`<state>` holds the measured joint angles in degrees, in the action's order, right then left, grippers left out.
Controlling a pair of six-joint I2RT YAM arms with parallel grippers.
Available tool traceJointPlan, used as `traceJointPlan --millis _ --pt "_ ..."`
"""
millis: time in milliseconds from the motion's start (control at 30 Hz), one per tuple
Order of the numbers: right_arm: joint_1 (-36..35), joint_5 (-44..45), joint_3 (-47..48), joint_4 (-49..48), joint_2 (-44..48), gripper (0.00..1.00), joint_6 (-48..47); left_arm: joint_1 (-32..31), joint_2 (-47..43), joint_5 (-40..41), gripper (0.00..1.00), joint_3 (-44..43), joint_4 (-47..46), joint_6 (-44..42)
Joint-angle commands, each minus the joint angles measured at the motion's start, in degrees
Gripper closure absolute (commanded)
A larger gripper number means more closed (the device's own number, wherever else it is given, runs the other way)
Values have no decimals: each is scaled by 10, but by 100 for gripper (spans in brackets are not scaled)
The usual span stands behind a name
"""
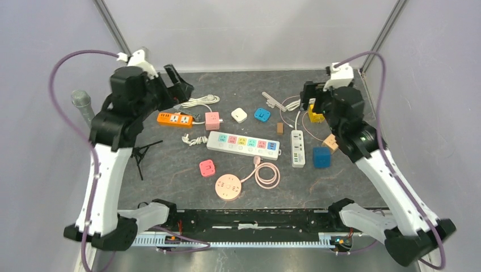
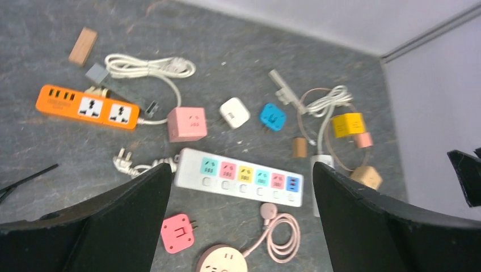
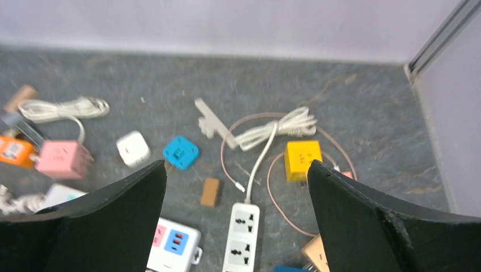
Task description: Pull the plug off the socket
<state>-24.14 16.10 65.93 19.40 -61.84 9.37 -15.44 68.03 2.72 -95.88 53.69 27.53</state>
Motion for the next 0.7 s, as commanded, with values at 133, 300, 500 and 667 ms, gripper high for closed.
traceJointPlan --millis 133,300,500,667 --pt "-55 195 92 93 133 2 35 -1 -131 -35 0 -14 31 -13" --pt "-55 299 117 121 218 2 -13 -1 -186 -1 0 -15 33 -22" --pt "-55 376 154 85 277 2 -108 -1 -224 67 0 -59 27 -40" --pt "-55 407 179 53 291 2 -164 -1 -232 85 0 -90 6 -55"
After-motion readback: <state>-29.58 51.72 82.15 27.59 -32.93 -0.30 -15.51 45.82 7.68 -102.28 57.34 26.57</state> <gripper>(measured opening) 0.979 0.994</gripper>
